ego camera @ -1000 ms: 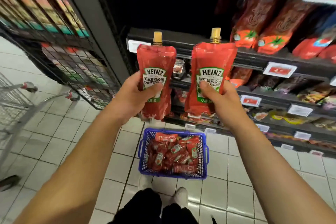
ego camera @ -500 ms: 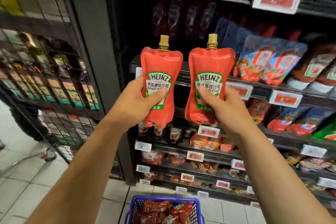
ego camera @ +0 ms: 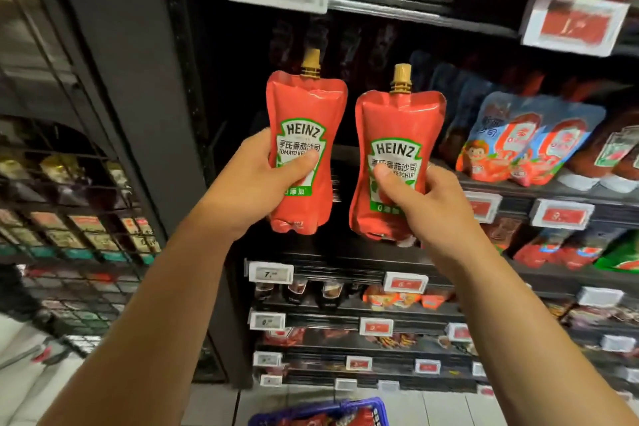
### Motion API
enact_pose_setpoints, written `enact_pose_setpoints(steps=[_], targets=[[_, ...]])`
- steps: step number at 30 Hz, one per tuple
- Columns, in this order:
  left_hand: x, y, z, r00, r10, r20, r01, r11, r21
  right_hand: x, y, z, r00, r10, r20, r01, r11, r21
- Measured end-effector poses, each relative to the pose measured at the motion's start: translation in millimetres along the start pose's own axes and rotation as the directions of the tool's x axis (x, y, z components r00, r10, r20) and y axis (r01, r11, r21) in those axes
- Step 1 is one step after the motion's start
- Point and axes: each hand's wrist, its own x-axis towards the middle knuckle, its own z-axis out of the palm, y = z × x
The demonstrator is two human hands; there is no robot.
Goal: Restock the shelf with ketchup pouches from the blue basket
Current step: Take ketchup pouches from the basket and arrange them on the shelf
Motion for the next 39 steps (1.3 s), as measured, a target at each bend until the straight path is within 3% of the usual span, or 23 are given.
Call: enact_pose_setpoints(steps=[6,11,15,18,20,26,31,39], targets=[[57,32,20,0.997,-0.054,-0.052,0.056,0.998,0.042,48,-16,-33,0.999,0.035,-0.025,-0.032,0.995,0.099],[110,34,34,0.958,-0.162,-0.237,0.193,0.975,0.110,95,-17,-43,0.996,0.060,-0.059,-0.055,0.995,0.080],[147,21,38,0.981,-0.120,-0.152,0.135,0.986,0.092,137,-11,-30,0.983,0.117,-0.141,-0.116,0.993,0.014],[176,18,34,0.992,-0.061,-0.113,0.068,0.996,0.059,167,-5,-16,0.993,-0.045,-0.105,0.040,0.998,-0.054],[195,16,32,0.996,-0.026,-0.084,0.033,0.995,0.089,179,0,-10,0.994,-0.079,-0.080,0.073,0.995,-0.073],[235,3,25,0.980,0.030,-0.198,0.010,0.980,0.198,204,8,-6,0.981,-0.103,-0.162,0.097,0.994,-0.039],[242,-10,28,0.975,0.145,-0.168,-0.093,0.955,0.281,228,6,-1,0.984,-0.114,-0.134,0.107,0.993,-0.055],[244,-35,21,0.994,0.111,-0.008,-0.100,0.920,0.379,264,18,16,0.979,-0.162,-0.124,0.139,0.975,-0.176]])
